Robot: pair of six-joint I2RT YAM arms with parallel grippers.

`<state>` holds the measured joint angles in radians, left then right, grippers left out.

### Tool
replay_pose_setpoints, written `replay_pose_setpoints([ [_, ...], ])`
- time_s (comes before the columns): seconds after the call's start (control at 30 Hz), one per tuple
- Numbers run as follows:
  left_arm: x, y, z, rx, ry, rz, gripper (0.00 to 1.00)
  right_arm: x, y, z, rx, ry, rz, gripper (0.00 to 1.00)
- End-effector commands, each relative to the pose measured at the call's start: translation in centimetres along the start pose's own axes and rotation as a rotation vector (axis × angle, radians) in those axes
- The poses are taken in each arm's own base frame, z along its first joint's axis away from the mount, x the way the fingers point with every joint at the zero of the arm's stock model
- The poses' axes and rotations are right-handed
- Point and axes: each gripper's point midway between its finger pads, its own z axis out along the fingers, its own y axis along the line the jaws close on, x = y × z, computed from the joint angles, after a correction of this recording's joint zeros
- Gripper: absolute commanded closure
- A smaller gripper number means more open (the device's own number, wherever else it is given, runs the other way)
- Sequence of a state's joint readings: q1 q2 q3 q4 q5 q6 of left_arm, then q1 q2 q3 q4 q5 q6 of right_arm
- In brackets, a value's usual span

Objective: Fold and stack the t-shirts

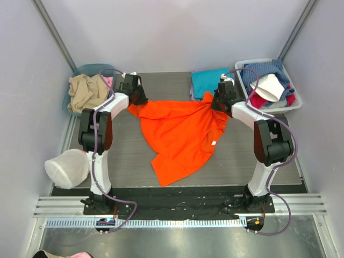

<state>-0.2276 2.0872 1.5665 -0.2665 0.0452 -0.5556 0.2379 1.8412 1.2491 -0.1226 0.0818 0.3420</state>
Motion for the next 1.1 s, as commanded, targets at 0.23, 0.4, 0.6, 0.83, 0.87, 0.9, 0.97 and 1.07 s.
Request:
replay_pose_setpoints([
  [0.23, -4.2, 0.9, 2.4, -0.031, -0.043, 0.055, 0.90, -8.3, -4.6, -2.1, 0.248, -0.241, 0.035, 0.99],
  [0.4, -5.4, 1.8, 2.0, -0.077, -0.070, 0.061, 0.38, -9.0, -5.5, -1.0, 0.273, -0.230, 0.017, 0.86],
  [0.6, -6.7, 3.2, -1.1, -0.150, -0.132, 0.081, 0.00, -9.7, -5.5, -2.5, 0.265, -0.251, 0.022, 0.42],
  [0.83, -3.9, 4.9, -2.2, -0.192, -0.096, 0.063, 0.00, -9.0, -4.9, -6.2, 0.218, -0.244, 0.032, 0.38],
  [0.87, -2.9, 5.3, -2.3, -0.200, -0.076, 0.059, 0.00, -9.0, -4.9, -6.8, 0.212, -0.249, 0.036, 0.38],
  [0.9, -2.8, 5.7, -2.3, -0.208, -0.084, 0.054, 0.00, -8.9, -4.9, -7.3, 0.211, -0.249, 0.039, 0.38],
  [0.97, -1.6, 6.5, -2.5, -0.227, -0.072, 0.048, 0.00, -8.7, -4.8, -8.5, 0.198, -0.258, 0.042, 0.37],
  [1.07, -0.9, 7.2, -2.5, -0.248, -0.067, 0.061, 0.06, -8.5, -4.6, -9.5, 0.177, -0.258, 0.051, 0.37],
])
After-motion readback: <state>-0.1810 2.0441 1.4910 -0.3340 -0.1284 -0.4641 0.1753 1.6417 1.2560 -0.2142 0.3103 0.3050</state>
